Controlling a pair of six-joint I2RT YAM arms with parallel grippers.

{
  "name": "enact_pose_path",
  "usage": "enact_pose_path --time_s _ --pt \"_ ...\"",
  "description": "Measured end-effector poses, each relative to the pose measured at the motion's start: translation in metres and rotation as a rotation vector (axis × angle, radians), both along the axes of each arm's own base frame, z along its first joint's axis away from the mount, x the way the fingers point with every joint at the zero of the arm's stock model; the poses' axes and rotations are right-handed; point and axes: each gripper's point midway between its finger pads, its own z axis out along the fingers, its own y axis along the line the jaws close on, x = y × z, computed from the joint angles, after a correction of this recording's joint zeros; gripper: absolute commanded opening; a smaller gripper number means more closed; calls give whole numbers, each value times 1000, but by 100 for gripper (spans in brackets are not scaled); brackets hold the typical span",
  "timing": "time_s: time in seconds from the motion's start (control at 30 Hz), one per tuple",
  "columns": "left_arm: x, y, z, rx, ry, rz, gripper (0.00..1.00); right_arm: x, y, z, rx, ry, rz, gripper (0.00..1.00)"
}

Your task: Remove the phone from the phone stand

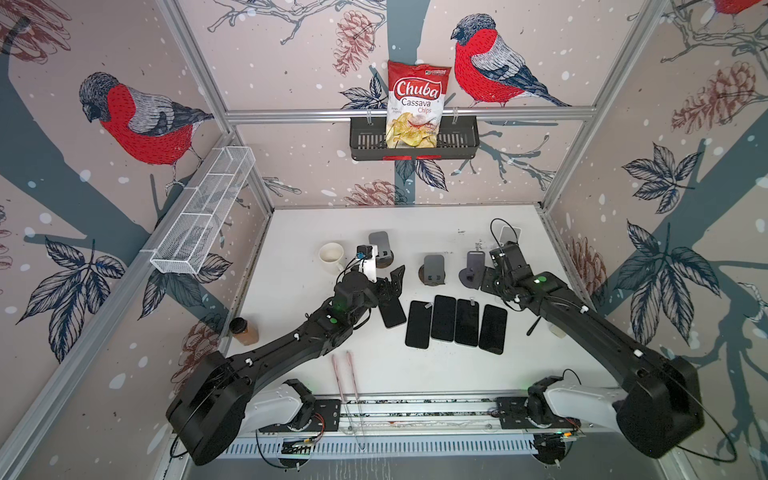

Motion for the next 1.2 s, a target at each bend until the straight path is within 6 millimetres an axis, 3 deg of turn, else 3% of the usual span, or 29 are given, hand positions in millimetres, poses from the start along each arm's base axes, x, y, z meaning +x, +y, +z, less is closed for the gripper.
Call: enact_pose_path --time_s 0.23,0.47,0.83,0.97,1.2 --pt "1 8 4 7 -5 42 96 25 11 10 -41 -65 65 99" --pt "1 32 11 20 -26 145 97 50 14 20 -117 -149 108 99" --pt "5 99 28 63 -72 390 97 91 -3 35 -177 -353 117 99" --pt "4 126 26 88 -82 478 96 95 -7 23 -216 -401 153 99" --pt "5 166 7 129 -54 590 96 106 -40 19 -239 -498 115 99"
